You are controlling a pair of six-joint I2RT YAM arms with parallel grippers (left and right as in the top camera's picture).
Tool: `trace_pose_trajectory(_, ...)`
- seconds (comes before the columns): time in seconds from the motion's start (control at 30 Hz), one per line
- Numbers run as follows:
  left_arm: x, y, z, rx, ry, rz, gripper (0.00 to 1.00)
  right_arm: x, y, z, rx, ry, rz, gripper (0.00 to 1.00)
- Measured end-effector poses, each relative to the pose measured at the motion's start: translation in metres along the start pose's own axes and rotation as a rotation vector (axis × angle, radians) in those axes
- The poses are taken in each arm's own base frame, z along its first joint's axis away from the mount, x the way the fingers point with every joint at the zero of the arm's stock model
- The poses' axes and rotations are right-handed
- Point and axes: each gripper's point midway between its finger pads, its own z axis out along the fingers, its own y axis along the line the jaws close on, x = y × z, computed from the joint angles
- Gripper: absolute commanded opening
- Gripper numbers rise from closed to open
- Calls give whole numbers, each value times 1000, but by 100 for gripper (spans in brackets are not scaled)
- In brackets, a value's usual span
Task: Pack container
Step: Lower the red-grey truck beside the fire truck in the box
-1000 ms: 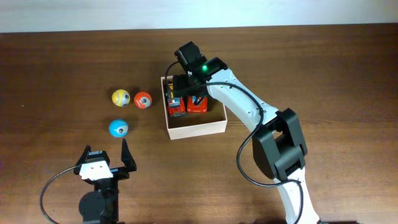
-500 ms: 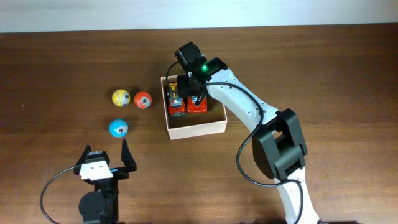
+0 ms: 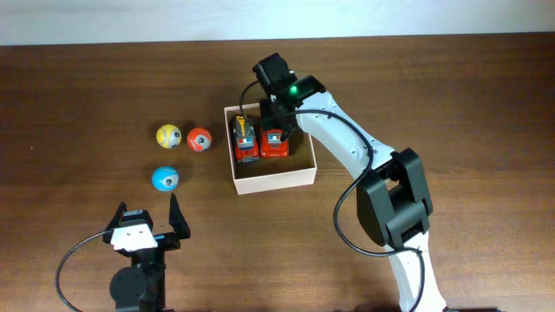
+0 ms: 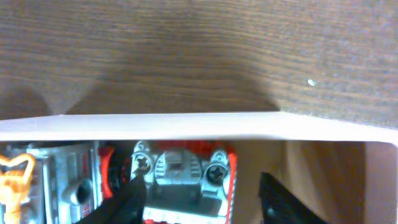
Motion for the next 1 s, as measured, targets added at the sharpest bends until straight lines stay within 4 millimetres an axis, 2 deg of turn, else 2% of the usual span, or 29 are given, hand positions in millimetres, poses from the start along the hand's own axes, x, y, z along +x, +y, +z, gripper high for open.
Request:
trace_pose_trajectory(0.3,0,0,0,0,0,0,99,0,-1,0,1,0,-15,34)
trace_pose_trajectory(0.63,0,0,0,0,0,0,99,0,0,0,-4,2,-16,33)
trace_pose_trajectory(1.0,0,0,0,0,0,0,99,0,12,0,-71,10,-15,33)
